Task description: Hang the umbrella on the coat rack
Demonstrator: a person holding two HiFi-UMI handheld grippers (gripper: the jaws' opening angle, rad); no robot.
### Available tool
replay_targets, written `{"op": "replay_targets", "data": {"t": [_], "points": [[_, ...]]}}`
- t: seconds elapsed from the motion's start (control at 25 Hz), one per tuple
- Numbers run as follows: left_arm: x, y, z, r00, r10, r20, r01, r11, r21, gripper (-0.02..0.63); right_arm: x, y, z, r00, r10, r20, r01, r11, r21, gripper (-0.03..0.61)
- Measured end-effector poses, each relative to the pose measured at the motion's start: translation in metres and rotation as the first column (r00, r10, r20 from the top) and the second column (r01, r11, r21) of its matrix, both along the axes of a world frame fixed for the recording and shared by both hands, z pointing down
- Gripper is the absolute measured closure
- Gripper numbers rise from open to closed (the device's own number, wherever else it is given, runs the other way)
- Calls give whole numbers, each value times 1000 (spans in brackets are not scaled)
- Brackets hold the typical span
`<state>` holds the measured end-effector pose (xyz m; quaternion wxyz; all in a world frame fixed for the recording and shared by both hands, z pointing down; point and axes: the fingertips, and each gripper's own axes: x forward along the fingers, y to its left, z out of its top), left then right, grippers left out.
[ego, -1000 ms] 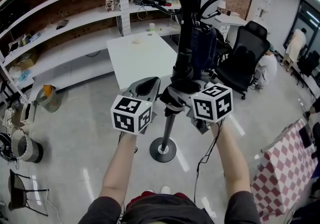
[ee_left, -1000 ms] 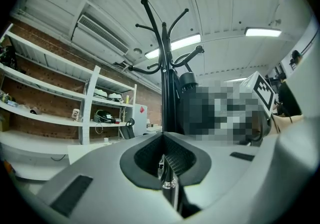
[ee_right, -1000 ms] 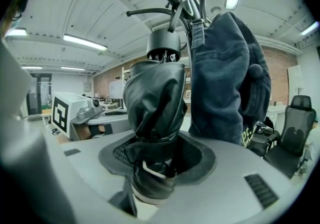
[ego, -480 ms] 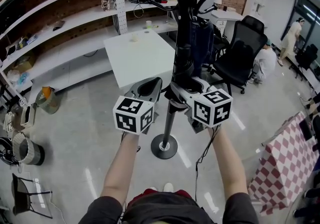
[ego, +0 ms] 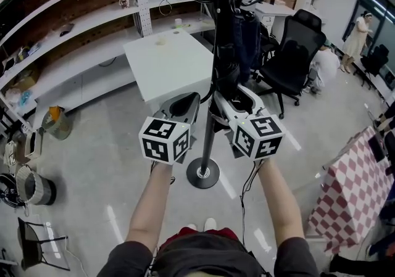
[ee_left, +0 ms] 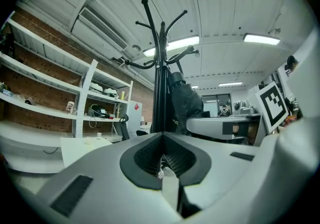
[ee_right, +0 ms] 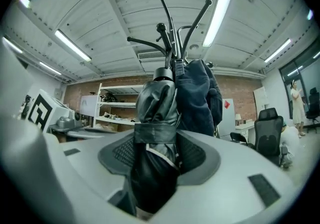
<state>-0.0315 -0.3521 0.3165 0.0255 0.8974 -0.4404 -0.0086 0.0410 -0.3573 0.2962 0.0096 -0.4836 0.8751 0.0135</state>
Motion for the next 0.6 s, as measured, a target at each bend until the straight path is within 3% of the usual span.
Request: {"op": "replay_targets", "data": {"t": [0.6], "points": [[-9, 15, 2, 1000, -1, -30, 1, 1000, -3, 603, 11, 27, -10, 990, 104, 95, -119, 980, 163, 373]]}}
